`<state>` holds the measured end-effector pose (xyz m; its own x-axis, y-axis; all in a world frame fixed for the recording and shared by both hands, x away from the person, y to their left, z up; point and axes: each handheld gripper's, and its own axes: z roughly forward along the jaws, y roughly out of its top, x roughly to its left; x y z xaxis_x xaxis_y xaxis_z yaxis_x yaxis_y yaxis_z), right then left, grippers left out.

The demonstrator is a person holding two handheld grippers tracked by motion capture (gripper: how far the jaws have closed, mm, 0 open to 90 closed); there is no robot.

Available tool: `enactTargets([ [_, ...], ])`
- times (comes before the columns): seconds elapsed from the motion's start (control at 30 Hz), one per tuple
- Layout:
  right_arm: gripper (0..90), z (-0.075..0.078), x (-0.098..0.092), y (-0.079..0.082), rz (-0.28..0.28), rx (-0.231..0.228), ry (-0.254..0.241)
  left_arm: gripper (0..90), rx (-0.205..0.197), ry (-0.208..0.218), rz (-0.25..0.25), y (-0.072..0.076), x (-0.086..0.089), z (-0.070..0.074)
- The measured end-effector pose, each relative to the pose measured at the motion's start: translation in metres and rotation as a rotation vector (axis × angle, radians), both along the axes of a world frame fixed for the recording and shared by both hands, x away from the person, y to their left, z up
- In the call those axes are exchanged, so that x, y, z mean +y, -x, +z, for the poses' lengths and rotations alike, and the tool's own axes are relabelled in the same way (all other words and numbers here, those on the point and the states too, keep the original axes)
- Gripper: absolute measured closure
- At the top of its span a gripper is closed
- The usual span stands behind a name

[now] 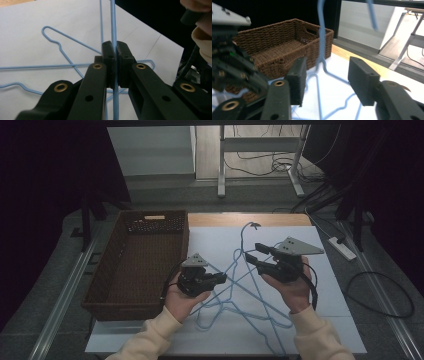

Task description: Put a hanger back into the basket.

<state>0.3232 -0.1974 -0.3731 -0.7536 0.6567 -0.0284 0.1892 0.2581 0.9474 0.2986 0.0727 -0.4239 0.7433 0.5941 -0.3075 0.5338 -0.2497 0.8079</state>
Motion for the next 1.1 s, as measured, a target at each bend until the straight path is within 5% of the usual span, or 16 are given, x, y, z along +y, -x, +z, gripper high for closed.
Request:
enactTargets([
  [0.43,33.2,-0.039,-0.051,0.011,-0.065,0.054,0.018,86.4,-0.033,0.049,0.03,0.003,0.023,0.021],
  [1.1,27.7,-0.085,-0.086,0.015,-0.135,0.122,0.063,86.4,-0.093,0.123,0.118,0.008,0.094,0.053],
])
